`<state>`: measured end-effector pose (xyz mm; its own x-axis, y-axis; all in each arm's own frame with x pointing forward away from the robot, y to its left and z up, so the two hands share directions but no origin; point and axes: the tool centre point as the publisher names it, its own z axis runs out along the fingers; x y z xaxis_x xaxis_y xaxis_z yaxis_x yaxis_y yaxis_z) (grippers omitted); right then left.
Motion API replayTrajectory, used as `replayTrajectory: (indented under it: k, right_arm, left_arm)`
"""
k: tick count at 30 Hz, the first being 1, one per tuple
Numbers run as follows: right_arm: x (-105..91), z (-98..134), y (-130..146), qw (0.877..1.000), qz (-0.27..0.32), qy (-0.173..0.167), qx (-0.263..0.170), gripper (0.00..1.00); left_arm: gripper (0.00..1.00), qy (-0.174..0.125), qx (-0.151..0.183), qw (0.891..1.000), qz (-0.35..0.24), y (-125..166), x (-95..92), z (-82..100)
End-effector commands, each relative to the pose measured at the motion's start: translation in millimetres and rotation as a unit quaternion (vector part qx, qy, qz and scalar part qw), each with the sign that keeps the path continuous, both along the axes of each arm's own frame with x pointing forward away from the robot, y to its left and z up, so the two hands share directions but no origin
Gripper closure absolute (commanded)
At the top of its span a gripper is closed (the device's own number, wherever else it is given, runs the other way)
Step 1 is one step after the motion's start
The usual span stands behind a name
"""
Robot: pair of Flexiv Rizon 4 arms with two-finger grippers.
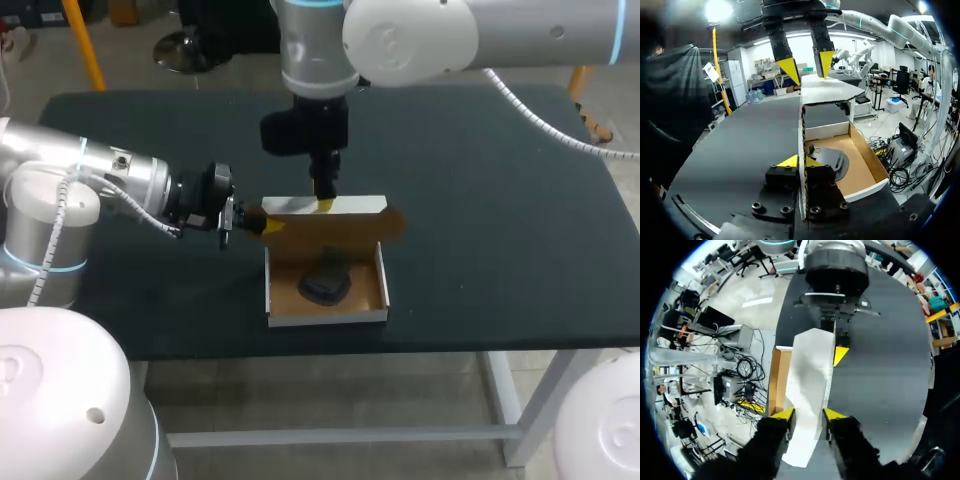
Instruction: Assemble the packaging by folding the flat box into shape, placing the metal phone stand inside, and closing the box properly
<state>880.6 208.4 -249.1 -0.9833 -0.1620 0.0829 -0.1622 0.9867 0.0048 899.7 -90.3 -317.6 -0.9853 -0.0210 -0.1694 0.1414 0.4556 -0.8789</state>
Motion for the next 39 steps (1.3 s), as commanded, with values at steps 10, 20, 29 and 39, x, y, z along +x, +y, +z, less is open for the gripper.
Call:
replayTrajectory:
  k: [10, 20, 29, 39]
  right_arm:
    - [1.4, -7.9, -0.6, 1.0, -0.002, 0.007, -0.001, 0.56]
    - [5.7, -18.3, 0.0, 1.0, -0.004, 0.022, -0.001, 0.59]
    - [7.4, -23.6, 1.8, 0.999, 0.0, 0.032, -0.003, 1.0]
    - [6.2, -26.7, 3.6, 0.999, 0.004, 0.033, -0.005, 1.0]
  left_arm:
    - [1.0, 0.0, -0.001, 1.0, 0.0, 0.3, -0.1, -0.1]
    - [1.0, 0.0, -0.001, 1.0, 0.0, 0.3, -0.1, -0.1]
    - [1.0, 0.0, -0.001, 1.0, 0.0, 0.3, -0.1, -0.1]
    - [1.0, 0.0, -0.001, 1.0, 0.0, 0.3, -0.1, -0.1]
